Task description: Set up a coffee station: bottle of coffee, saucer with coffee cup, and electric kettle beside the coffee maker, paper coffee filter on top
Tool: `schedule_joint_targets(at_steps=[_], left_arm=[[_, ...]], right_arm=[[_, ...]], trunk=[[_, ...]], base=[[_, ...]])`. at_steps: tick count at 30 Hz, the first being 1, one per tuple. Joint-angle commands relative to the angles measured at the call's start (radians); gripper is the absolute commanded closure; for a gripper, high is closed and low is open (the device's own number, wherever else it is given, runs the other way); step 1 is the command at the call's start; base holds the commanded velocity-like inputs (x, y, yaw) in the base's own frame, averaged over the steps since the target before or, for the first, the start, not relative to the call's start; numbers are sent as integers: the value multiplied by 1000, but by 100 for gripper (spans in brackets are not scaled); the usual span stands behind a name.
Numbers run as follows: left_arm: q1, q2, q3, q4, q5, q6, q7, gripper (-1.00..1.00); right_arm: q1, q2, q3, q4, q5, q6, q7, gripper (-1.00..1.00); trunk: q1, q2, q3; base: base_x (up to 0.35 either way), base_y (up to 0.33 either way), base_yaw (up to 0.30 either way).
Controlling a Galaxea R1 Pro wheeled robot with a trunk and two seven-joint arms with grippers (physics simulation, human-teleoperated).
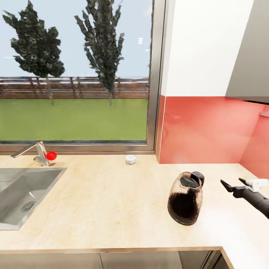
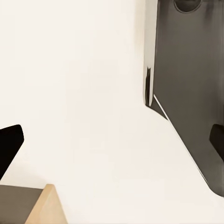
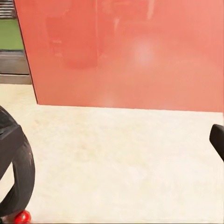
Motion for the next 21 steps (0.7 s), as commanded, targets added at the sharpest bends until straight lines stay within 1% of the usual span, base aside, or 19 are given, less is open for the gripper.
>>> schedule_joint_targets(at_steps=[1,8,11,16,21], left_arm=[[0,0,-9,-3,10,7,3,-100],[0,0,-7,-3,13,7,1,-100],[0,0,-6,-3,13,7,1,-100],[0,-1,-6,-4,12,8,1,-100],[0,-6,-7,-4,11,8,1,-100]], right_arm=[[-1,4,-1,9,-11,7,5,-100],[-1,16,5,39,-16,3,7,-100],[-1,28,28,45,-15,3,7,-100],[-1,36,37,58,-15,3,8,-100],[-1,38,37,70,-14,2,11,-100]], trunk=[[0,-1,-1],[0,-1,-1],[0,-1,-1],[0,-1,-1],[0,-1,-1]], base=[[0,0,0],[0,0,0],[0,0,0],[0,0,0],[0,0,0]])
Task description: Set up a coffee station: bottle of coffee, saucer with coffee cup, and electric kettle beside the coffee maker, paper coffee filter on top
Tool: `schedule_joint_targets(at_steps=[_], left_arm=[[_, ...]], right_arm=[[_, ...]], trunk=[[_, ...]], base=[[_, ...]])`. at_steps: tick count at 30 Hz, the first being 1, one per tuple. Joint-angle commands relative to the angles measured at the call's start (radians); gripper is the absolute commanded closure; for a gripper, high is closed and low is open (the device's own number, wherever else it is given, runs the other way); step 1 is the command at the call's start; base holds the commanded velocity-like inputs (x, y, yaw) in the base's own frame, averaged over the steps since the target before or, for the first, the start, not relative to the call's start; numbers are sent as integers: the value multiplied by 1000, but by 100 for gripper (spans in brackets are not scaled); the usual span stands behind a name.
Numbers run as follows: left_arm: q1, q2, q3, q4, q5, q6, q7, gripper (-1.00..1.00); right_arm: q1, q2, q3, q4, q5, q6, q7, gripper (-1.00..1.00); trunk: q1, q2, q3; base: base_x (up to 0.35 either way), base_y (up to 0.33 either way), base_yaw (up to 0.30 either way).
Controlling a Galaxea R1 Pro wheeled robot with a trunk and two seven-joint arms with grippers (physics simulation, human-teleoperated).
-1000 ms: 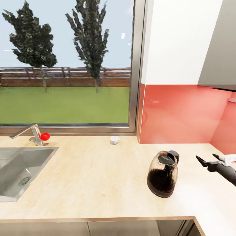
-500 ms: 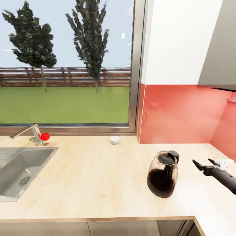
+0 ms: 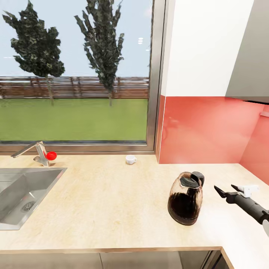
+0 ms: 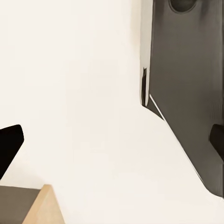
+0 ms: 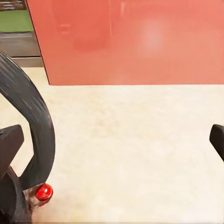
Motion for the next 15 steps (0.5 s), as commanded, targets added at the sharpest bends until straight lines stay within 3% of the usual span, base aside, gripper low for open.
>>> schedule_joint_targets(at_steps=[1,5,15], left_arm=[[0,-4,-9,-3,8,7,3,-100],[0,-7,-9,-3,7,7,3,-100],[0,-17,-9,-3,8,8,3,-100]], right_arm=[[-1,-4,-4,34,-10,7,57,-100],[-1,-7,-11,78,-10,7,175,-100],[-1,-4,-10,85,-11,6,199,-100]], trunk=[[0,-1,-1],[0,-1,-1],[0,-1,-1]], base=[[0,0,0],[0,0,0],[51,0,0]])
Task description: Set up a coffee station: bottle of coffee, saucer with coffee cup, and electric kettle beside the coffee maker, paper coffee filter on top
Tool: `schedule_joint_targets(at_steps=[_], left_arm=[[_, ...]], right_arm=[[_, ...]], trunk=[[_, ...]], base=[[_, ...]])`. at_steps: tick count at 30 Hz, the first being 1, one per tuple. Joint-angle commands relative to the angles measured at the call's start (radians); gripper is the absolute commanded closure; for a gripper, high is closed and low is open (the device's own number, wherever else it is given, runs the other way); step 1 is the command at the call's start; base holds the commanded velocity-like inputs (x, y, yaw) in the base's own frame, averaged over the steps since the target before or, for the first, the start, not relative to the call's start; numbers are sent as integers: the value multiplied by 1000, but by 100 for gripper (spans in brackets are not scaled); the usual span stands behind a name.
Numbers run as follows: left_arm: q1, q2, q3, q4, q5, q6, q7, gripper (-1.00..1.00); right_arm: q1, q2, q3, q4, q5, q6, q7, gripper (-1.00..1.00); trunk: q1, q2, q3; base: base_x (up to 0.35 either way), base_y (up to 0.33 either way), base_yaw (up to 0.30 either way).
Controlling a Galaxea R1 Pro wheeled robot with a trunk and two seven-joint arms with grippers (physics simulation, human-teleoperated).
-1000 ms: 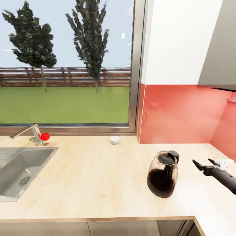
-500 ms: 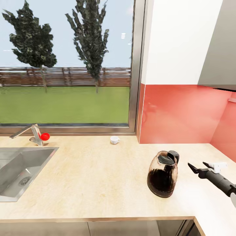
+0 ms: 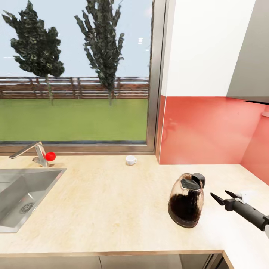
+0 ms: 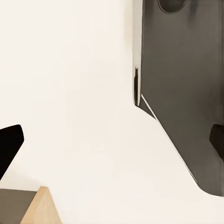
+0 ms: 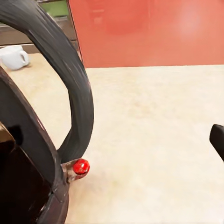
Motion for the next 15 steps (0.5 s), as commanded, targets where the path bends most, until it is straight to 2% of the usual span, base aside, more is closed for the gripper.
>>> schedule_joint_targets(at_steps=[1,15], left_arm=[[0,-1,-9,-3,10,7,3,-100],[0,-5,-9,-3,10,7,3,-100]], right_arm=[[-1,0,-1,0,-9,7,5,-100],[-1,-1,-4,-1,-10,5,3,-100]], trunk=[[1,-1,-1],[1,-1,-1]], base=[[42,0,0],[22,0,0]])
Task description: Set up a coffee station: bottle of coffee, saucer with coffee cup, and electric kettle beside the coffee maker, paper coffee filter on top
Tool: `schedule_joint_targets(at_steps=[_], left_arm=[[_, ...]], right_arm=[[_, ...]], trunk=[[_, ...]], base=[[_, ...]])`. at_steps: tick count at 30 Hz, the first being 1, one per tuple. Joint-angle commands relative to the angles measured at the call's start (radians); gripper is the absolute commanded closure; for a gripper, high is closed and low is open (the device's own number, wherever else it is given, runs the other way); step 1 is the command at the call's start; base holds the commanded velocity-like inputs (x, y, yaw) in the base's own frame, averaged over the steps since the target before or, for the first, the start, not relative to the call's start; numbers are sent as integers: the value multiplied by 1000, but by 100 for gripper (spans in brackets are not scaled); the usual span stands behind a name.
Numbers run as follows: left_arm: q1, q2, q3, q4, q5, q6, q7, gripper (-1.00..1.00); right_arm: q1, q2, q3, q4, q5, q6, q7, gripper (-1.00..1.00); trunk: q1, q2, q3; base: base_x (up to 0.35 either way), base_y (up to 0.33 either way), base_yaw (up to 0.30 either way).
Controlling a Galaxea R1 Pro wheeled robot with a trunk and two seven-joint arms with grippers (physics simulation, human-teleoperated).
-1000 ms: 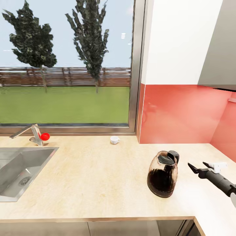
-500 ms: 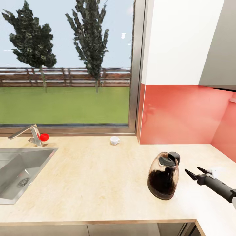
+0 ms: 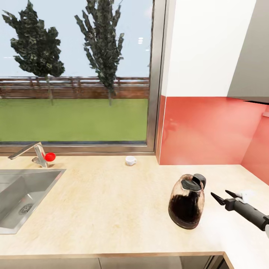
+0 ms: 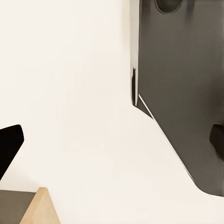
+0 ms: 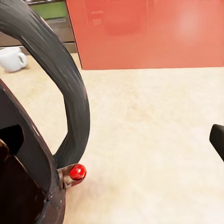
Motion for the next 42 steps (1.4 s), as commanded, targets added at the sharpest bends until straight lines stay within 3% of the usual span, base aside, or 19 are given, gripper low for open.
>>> schedule_joint_targets(at_steps=[1,42], left_arm=[[0,0,-9,-3,10,7,3,-100],[0,0,-6,1,12,8,3,-100]], right_arm=[[-1,0,-1,0,-9,7,5,-100],[-1,-2,-1,-6,-9,7,5,-100]], trunk=[[0,-1,-1],[0,-1,-1]], base=[[7,0,0],[46,0,0]])
